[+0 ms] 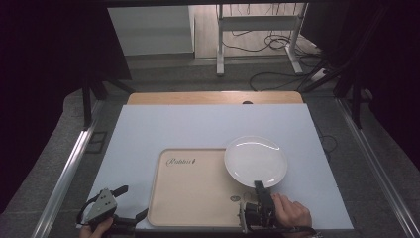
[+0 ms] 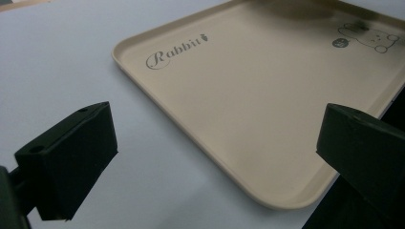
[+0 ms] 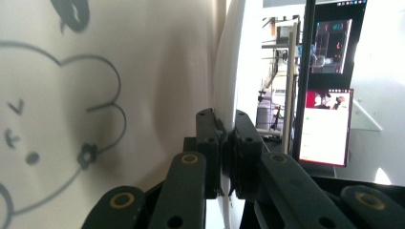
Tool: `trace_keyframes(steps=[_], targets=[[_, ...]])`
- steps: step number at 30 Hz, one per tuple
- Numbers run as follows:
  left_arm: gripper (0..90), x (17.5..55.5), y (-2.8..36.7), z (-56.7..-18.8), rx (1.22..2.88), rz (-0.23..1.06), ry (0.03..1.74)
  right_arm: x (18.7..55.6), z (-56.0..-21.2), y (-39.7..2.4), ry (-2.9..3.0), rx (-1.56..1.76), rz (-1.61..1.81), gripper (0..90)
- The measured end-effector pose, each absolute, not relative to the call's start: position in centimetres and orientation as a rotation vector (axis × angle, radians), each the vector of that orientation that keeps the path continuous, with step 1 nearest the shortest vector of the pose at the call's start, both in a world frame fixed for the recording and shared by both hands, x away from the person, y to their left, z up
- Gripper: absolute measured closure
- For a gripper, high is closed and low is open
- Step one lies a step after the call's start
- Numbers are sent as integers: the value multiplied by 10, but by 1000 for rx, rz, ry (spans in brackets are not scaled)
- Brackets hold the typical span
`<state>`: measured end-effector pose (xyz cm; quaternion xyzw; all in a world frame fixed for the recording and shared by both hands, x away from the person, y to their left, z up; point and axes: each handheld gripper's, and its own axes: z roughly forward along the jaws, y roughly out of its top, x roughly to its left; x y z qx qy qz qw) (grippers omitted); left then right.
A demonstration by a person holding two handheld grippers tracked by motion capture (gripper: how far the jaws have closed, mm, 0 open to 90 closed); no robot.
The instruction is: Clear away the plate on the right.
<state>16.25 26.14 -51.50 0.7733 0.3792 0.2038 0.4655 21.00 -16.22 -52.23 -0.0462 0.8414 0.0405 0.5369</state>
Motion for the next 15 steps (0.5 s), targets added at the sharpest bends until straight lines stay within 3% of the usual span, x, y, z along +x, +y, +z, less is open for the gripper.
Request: trace_keyframes(steps=[15], targets=[[0,162,261,-515,1901,498,927,201,-527,-136,2003,-210,168,841]])
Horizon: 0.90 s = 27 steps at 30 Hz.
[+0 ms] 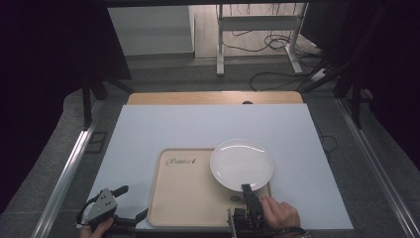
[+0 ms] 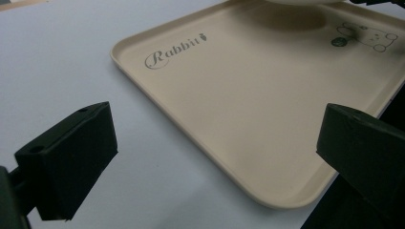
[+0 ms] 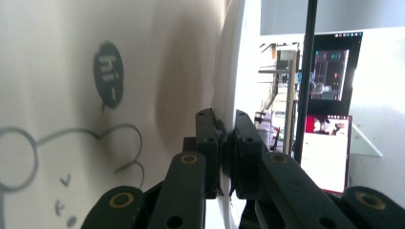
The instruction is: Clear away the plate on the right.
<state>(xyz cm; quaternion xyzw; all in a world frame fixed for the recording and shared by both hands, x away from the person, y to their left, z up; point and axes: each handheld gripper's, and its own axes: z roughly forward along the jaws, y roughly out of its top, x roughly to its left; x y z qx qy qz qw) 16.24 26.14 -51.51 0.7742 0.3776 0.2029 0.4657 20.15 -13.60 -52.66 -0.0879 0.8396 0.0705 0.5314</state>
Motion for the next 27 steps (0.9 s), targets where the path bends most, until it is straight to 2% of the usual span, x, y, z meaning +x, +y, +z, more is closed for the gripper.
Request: trace_keyframes(steps=[27], targets=[[0,162,261,-515,1904,493,921,188,-533,-94,2029,-323,244,838]])
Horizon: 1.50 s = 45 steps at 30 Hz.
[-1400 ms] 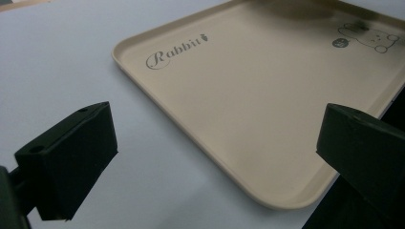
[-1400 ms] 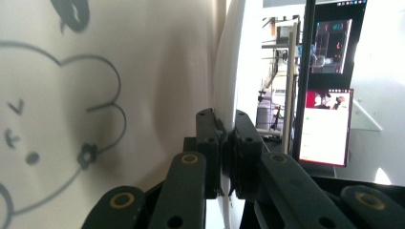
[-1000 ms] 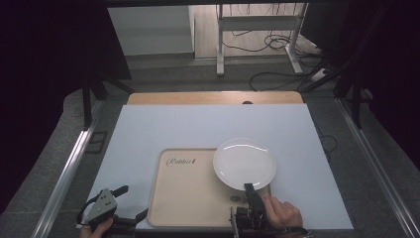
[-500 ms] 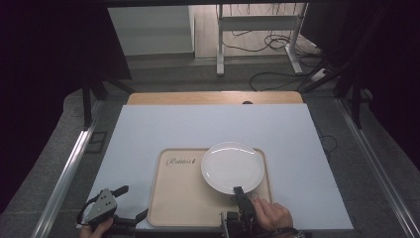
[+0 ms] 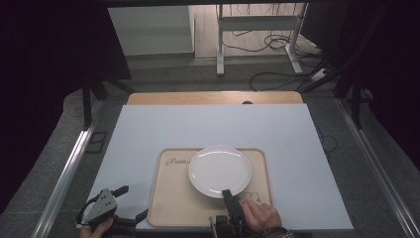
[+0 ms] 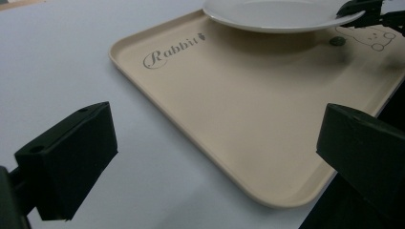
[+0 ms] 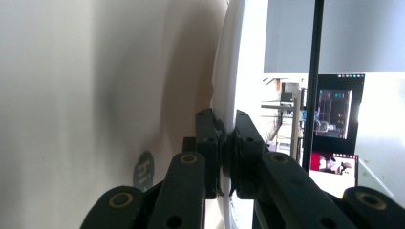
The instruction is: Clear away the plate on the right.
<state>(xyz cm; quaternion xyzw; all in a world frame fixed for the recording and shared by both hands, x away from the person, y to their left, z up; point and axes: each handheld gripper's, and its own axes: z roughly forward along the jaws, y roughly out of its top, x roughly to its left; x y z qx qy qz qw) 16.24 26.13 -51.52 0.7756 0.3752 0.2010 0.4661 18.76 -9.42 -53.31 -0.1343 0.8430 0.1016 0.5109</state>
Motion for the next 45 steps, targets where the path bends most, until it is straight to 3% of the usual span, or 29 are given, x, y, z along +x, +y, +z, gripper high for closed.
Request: trace_keyframes(steps=[45], targets=[[0,163,261,-515,1918,481,905,187,-555,-75,2162,-388,305,828]])
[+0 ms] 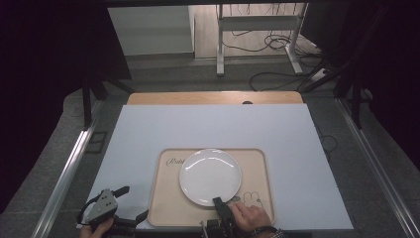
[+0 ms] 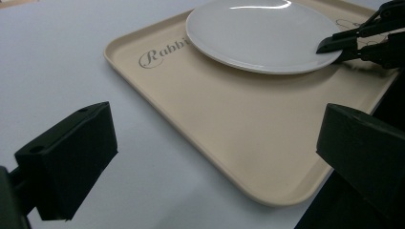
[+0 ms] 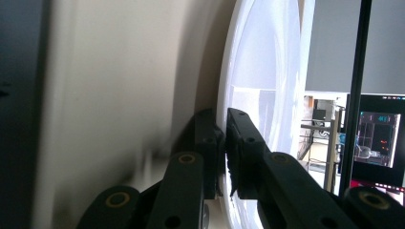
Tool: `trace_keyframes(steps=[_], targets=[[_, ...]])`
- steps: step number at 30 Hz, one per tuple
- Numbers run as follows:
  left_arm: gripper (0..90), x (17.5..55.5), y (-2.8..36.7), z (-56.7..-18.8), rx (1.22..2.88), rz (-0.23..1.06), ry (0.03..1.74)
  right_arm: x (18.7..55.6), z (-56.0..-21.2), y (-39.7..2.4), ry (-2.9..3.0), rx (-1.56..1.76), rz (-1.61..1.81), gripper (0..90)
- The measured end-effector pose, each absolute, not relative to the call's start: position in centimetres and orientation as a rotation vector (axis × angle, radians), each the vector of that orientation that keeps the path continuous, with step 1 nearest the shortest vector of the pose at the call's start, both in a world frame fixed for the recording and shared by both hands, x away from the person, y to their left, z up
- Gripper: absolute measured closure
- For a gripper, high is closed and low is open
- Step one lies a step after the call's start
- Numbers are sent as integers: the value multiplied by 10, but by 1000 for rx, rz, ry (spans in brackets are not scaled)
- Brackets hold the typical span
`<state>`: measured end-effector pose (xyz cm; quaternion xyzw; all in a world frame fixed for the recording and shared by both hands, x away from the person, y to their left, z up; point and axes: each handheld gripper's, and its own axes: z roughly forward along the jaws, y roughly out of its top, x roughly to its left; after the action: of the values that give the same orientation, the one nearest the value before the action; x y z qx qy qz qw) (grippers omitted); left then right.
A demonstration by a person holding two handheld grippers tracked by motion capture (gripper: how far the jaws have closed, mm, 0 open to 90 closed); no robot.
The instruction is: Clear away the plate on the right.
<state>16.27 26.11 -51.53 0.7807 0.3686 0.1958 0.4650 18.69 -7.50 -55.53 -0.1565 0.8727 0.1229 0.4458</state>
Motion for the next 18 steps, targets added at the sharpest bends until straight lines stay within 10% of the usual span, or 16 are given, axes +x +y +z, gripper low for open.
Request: trace_keyframes(steps=[18], targets=[[0,163,261,-516,1920,474,900,183,-548,-76,2116,-352,272,702]])
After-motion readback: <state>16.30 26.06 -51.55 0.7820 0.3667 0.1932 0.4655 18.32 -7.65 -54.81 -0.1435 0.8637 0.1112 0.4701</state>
